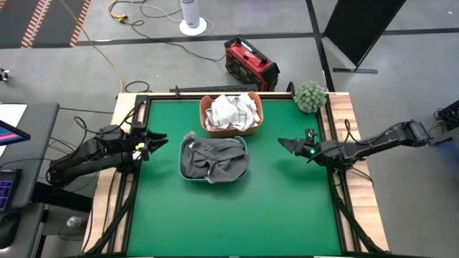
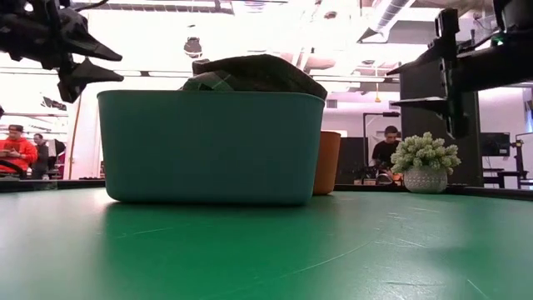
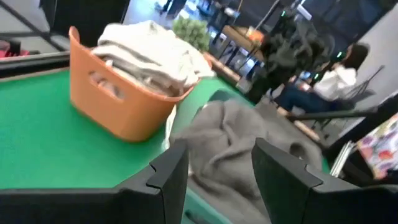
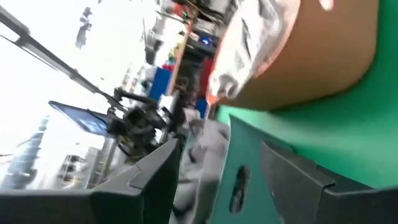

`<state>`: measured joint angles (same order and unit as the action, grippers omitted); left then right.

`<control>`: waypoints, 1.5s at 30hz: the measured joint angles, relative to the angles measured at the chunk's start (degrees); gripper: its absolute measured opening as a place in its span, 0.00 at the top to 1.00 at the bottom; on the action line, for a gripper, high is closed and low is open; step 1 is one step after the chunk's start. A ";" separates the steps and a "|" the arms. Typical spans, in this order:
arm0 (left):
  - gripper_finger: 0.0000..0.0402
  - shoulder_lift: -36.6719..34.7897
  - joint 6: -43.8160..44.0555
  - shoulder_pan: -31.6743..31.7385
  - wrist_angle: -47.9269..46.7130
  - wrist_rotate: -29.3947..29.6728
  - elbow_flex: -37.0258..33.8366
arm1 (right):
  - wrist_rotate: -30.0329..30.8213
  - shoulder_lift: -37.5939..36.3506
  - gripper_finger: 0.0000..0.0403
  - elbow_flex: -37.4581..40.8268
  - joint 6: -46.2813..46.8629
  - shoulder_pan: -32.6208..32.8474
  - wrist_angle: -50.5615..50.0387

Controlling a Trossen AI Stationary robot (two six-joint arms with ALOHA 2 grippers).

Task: Sort towels by color in basket
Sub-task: Return to Home Position

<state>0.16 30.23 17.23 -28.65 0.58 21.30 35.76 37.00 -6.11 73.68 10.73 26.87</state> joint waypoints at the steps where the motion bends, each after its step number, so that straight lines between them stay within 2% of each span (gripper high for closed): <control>1: 0.59 0.11 -0.34 0.00 -0.65 -0.02 -0.05 | -0.38 0.55 0.38 0.29 -1.01 -0.99 1.96; 10: 0.59 0.15 -2.48 -0.02 -0.44 1.60 -0.83 | -8.16 4.75 0.39 0.48 -20.09 -14.00 25.17; 13: 0.59 0.07 -2.98 -0.02 -0.45 3.53 -0.83 | -10.89 4.97 0.43 0.44 -24.09 -18.90 27.77; 19: 0.59 0.09 -2.16 0.00 -0.72 12.95 -0.85 | -18.48 4.96 0.57 0.44 -24.17 -24.67 23.18; 26: 0.59 0.09 7.03 0.00 -4.87 13.76 -0.85 | -18.94 4.96 0.70 0.44 -23.94 -24.69 10.18; 34: 0.59 0.09 7.45 -0.01 -12.54 13.78 -0.85 | -19.44 5.00 0.71 0.44 -10.66 -23.95 -6.80; 39: 0.59 0.09 7.25 0.00 -15.65 13.77 -0.85 | -19.42 5.00 0.71 0.44 -3.82 -22.57 -10.46; 41: 0.59 0.09 6.38 0.00 -17.00 13.77 -0.85 | -19.41 4.98 0.71 0.44 -3.49 -22.17 -10.45; 45: 0.59 0.09 5.98 0.00 -18.55 13.77 -0.85 | -19.38 5.00 0.71 0.44 -9.27 -21.98 -11.76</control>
<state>0.25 36.21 17.23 -47.20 14.35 20.45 16.38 42.00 -5.67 64.41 -11.25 15.11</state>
